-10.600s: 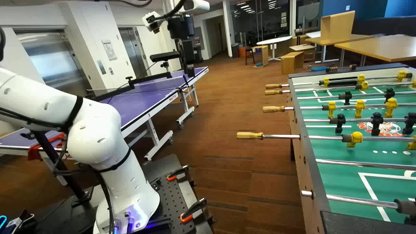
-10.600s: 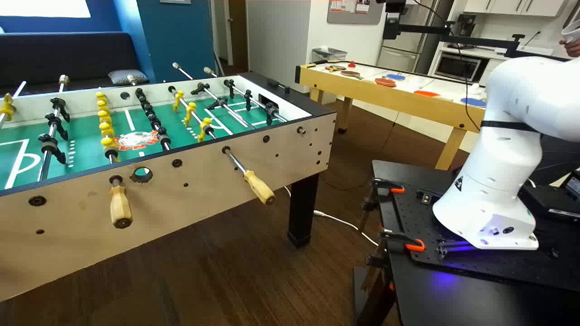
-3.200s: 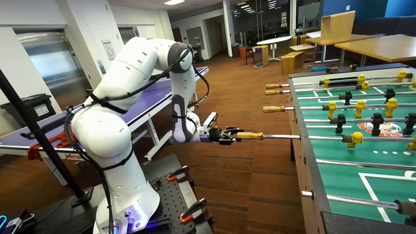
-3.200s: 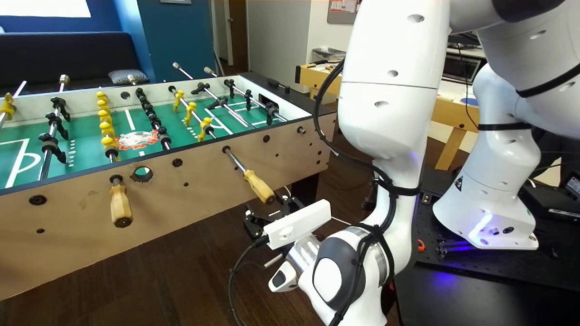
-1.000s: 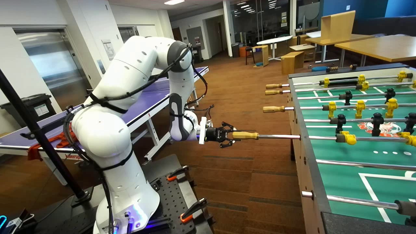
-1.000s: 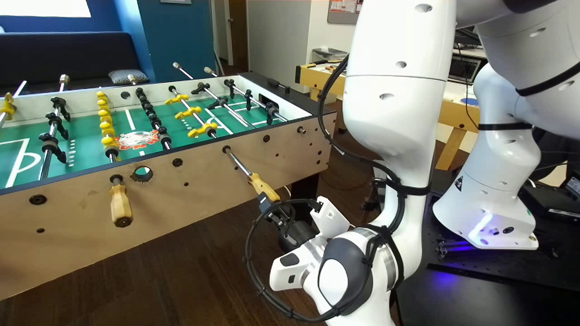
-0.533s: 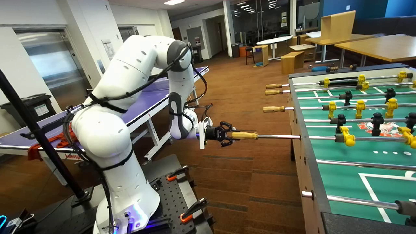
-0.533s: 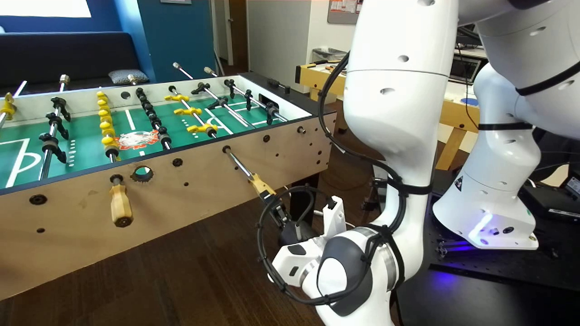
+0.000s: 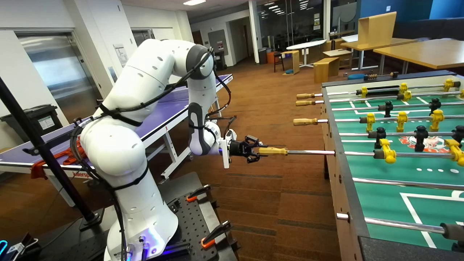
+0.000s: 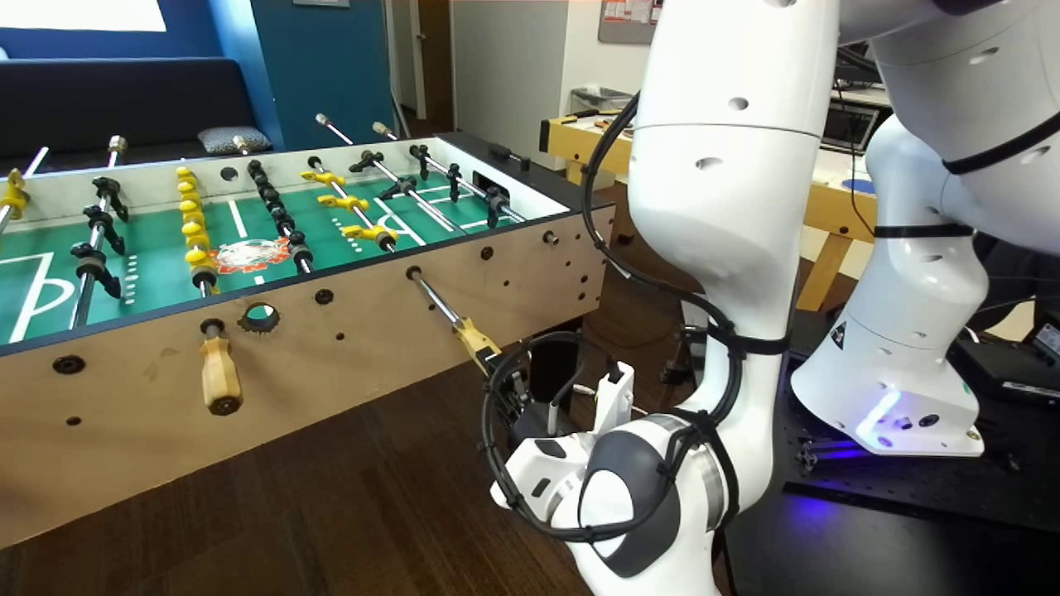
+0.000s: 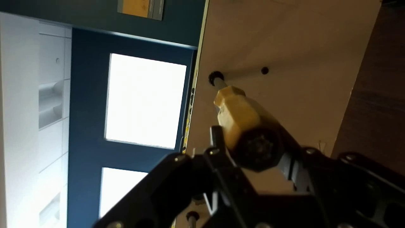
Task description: Rotate the first foosball stick
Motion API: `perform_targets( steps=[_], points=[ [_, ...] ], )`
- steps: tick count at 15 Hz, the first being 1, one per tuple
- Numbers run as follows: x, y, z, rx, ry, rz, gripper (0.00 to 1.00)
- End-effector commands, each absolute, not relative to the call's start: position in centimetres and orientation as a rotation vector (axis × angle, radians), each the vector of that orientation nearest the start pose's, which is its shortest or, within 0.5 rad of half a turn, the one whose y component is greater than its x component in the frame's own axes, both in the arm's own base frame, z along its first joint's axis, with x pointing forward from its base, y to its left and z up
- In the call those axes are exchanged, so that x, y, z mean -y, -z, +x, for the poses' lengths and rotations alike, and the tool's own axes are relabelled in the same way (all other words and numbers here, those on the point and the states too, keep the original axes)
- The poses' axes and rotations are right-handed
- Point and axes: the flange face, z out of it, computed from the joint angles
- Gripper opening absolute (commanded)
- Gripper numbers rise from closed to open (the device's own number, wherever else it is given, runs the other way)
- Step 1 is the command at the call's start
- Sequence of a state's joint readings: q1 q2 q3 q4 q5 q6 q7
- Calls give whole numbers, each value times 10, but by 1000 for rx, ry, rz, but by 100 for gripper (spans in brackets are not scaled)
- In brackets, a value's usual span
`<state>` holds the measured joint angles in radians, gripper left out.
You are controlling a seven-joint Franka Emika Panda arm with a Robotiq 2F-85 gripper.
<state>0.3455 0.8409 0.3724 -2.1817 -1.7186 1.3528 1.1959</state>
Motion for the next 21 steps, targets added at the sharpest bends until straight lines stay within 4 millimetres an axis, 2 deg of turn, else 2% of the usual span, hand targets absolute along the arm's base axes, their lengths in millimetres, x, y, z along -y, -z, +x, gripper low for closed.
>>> perform_targets(
  steps=[1,14,21],
  points=[
    [-210,-41,397,-558,-554,1529,17],
    [-195,-42,387,6,-1187,1736,17],
    [-191,-42,382,151,-1385,1757,17]
  ],
)
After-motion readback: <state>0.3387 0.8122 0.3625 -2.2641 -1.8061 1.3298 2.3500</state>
